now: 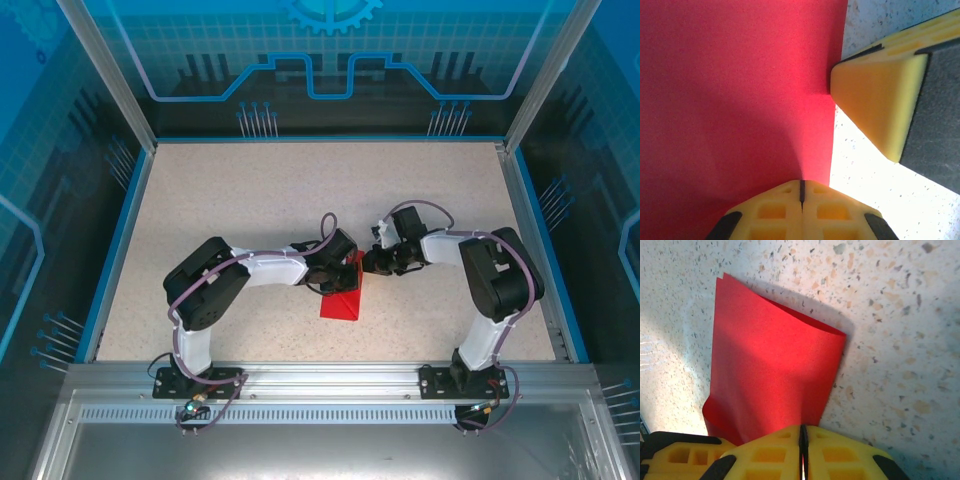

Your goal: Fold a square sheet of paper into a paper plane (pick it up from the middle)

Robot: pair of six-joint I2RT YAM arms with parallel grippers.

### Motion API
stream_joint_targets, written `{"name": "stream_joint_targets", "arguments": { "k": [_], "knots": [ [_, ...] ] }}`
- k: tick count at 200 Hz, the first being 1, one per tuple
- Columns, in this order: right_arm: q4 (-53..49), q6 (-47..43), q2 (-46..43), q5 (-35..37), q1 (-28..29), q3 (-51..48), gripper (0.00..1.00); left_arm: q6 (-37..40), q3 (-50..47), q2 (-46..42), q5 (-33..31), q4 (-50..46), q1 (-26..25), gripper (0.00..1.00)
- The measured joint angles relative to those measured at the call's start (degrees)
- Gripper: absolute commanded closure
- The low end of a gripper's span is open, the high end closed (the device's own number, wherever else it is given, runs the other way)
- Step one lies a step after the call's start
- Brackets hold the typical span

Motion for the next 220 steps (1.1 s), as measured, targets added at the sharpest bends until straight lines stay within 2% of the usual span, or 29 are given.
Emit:
{"name": "stream_joint_targets", "arguments": {
  "k": [220],
  "knots": [
    [-1.70,-1.70,0.33,0.66,0.31,1.01,0.90,0.22,0.07,-2.08,-0.04,-2.27,0.00,0.98]
  ]
}}
